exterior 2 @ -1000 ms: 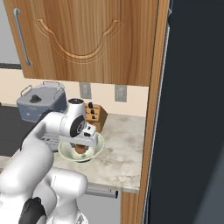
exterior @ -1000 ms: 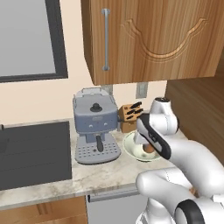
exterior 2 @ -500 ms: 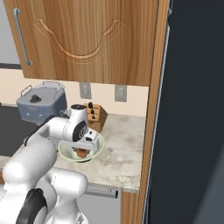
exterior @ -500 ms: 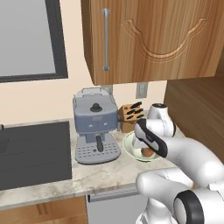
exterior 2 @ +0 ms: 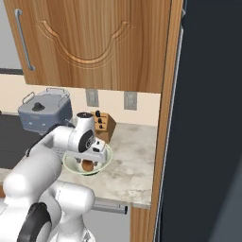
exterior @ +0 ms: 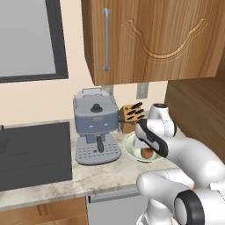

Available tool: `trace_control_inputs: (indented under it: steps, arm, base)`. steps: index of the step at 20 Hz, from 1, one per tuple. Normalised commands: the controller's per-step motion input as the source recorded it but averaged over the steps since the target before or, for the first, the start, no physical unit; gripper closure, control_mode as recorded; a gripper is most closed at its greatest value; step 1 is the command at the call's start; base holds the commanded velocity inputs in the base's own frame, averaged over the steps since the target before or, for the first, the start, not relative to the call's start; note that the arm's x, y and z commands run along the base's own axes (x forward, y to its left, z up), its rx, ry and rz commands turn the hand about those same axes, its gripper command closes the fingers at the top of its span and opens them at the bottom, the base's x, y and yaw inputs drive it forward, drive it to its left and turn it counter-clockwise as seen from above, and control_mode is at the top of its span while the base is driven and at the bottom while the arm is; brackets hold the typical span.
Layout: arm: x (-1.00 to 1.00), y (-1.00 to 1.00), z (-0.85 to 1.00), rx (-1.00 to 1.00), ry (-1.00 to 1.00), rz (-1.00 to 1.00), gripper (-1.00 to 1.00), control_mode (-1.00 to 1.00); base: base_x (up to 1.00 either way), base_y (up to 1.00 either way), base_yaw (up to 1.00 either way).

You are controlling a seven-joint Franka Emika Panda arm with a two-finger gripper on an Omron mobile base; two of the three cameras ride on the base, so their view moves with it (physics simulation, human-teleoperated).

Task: Take the orange, potato, and peach from the freezer and place them in the bowl on the counter.

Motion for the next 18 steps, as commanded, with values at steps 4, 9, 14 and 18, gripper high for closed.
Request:
trace_control_inputs:
  steps: [4,9,14,18]
  arm:
    - [-0.09,0.0,0.35,0.0,-0.08,0.0,-1.0,-1.0]
    - [-0.4,0.0,0.53,0.0,-0.07,0.0,-1.0,-1.0]
    - [-0.83,-0.02,0.4,0.0,-0.14,0.01,-1.0,-1.0]
    - [-0.88,0.0,0.44,0.0,-0.19,0.02,-1.0,-1.0]
  base:
    - [0.0,0.0,0.0]
    - [0.0,0.0,0.0]
    - [0.0,0.0,0.0]
    - [0.0,0.0,0.0]
